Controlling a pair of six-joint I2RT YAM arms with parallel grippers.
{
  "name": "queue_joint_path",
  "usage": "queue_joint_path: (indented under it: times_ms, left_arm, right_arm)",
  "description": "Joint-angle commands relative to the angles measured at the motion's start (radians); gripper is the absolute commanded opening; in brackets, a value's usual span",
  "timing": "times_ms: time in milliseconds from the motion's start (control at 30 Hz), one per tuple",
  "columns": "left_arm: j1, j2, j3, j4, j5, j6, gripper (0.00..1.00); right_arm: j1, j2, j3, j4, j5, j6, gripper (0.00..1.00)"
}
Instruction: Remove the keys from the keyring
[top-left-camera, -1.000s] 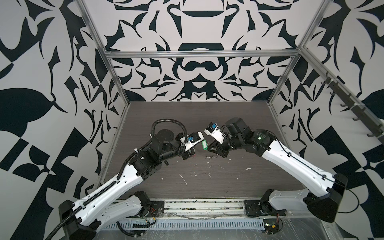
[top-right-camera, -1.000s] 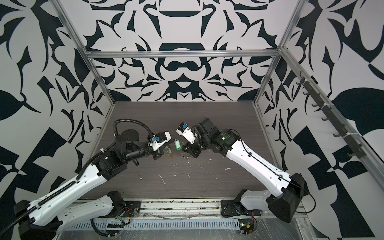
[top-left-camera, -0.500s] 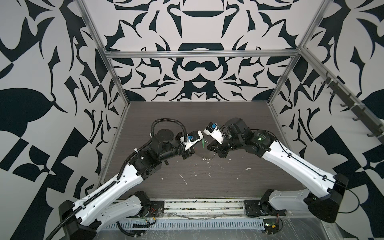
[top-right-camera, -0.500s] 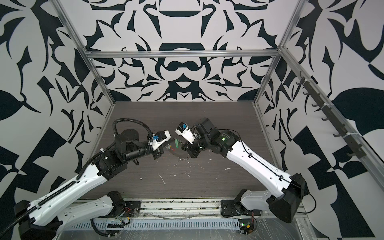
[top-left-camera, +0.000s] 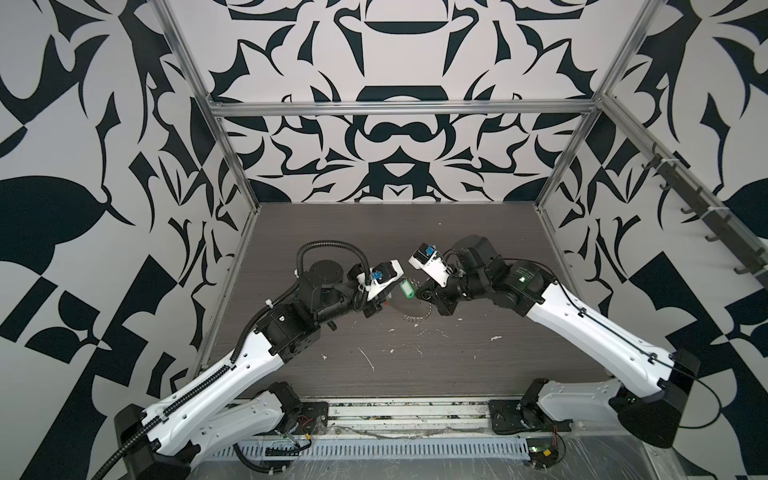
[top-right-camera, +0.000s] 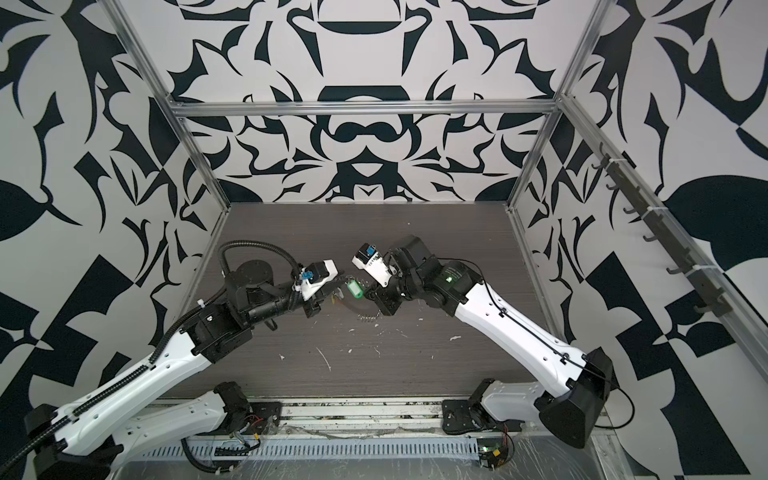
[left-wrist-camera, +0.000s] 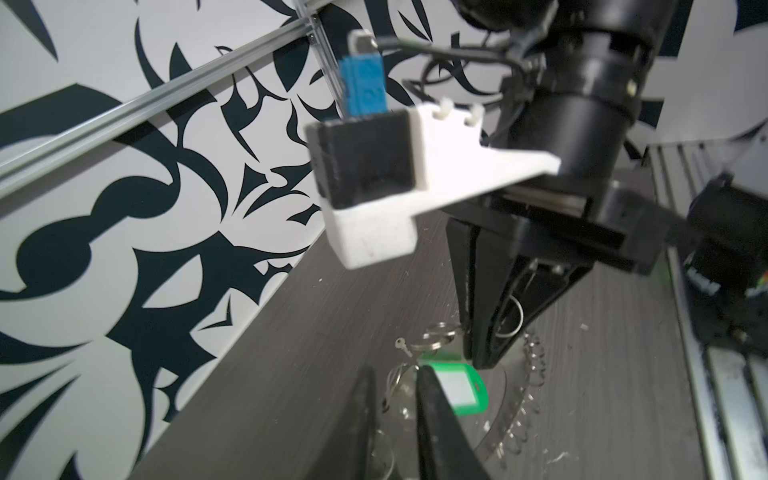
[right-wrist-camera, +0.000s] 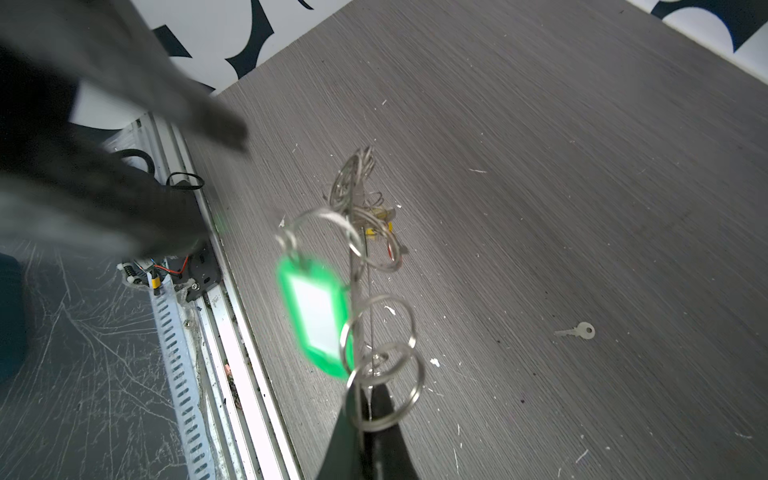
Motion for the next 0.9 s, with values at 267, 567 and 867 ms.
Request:
queue_joint_path:
  times_ms: [267, 567, 867]
  left_arm:
    - [0.020, -0.038, -0.048, 0.072, -0.047, -0.024, 0.61]
    - [0.064, -0.041, -0.061, 0.071, -0.118, -0.083, 0.63]
    - [0.095, -0.049, -0.064, 0.052, -0.127, -0.111, 0.63]
  right_arm:
    - [-0.003, -0.041, -0.012, 0.033, 0.033, 0.027, 0.00]
    - [-0.031, -0.040, -0.031, 0.067, -0.017, 0.066, 0.00]
    - [-0.126, 0.019, -0.047, 0.162, -0.197, 0.158, 0.00]
